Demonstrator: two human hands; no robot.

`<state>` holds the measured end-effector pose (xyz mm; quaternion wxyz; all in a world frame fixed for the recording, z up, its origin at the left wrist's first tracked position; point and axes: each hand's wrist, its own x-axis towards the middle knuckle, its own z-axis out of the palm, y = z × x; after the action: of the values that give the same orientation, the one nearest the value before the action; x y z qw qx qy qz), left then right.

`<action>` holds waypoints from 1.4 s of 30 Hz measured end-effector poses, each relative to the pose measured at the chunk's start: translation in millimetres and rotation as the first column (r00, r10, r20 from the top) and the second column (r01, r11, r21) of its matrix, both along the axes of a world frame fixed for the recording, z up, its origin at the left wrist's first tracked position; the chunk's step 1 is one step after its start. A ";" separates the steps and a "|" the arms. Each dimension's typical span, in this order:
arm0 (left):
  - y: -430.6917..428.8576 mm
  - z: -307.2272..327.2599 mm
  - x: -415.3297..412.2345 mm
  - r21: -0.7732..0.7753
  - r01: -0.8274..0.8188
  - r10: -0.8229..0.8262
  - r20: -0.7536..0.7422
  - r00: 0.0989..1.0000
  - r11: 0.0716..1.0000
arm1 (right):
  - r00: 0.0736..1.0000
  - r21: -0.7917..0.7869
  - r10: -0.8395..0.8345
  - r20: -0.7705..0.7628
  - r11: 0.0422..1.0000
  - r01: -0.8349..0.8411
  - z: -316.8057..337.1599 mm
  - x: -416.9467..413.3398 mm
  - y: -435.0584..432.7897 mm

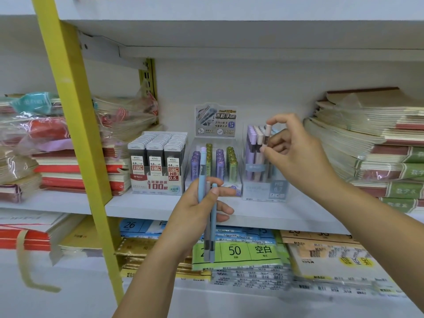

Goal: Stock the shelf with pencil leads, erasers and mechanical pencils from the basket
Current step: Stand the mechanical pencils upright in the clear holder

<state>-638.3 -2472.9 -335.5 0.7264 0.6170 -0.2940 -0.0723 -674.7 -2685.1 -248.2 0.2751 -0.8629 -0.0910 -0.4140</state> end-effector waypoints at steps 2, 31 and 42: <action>-0.8 0.2 -0.6 -0.006 0.005 -0.005 -0.004 1.000 1.000 | 1.000 0.008 -0.010 -0.010 1.000 0.010 2.4 1.2 -0.5; -8.4 -3.5 -12.2 0.143 0.229 -0.231 -0.003 0.973 0.963 | 0.893 0.371 0.371 -0.257 0.891 -0.263 -25.7 -21.9 46.3; -1.0 -6.5 -8.1 0.154 0.203 -0.196 -0.059 0.979 0.967 | 0.914 0.703 0.405 0.038 0.639 -0.312 -13.2 -30.5 16.4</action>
<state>-646.3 -2473.9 -341.9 0.6698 0.6387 -0.3323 -0.1816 -705.2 -2668.7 -261.4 0.6603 -0.6836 -0.0810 -0.3003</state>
